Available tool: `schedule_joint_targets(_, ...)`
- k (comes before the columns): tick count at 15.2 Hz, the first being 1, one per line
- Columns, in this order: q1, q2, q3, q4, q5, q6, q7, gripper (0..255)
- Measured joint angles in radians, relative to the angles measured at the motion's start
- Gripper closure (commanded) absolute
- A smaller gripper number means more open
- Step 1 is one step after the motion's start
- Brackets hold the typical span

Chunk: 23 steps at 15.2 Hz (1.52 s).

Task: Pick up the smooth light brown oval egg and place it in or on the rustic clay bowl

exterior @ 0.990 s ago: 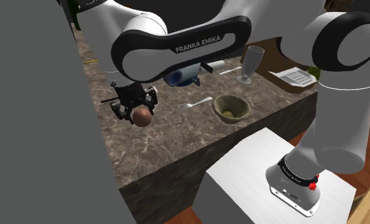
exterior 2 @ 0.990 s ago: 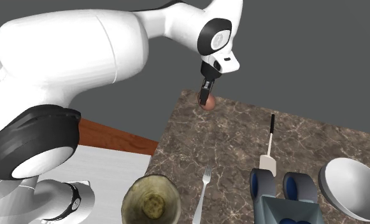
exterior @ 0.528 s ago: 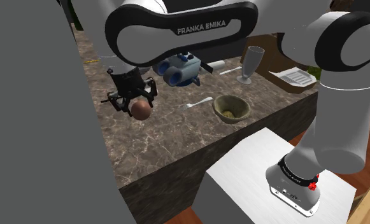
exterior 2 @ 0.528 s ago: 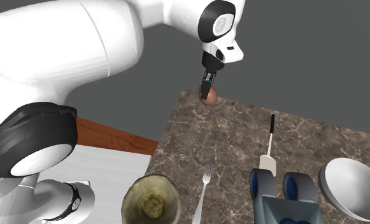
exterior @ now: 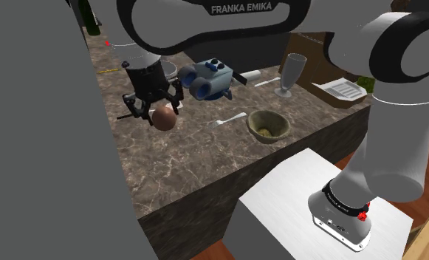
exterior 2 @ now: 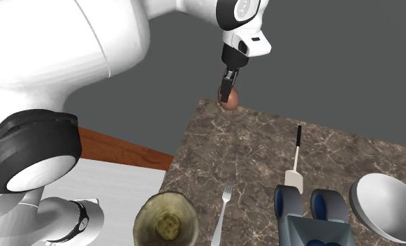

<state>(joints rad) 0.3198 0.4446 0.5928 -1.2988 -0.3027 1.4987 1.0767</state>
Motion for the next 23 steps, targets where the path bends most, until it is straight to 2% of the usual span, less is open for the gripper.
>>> schedule_joint_targets(6,-0.157,-0.263,0.003,-0.331,0.119,0.115,-0.109,255)
schedule_joint_targets(10,-0.230,-0.431,-0.029,-0.503,0.197,0.160,-0.220,255)
schedule_joint_targets(17,-0.285,-0.703,-0.131,-0.771,0.293,0.203,-0.412,255)
schedule_joint_targets(23,-0.305,-0.881,-0.238,-0.934,0.308,0.205,-0.561,255)
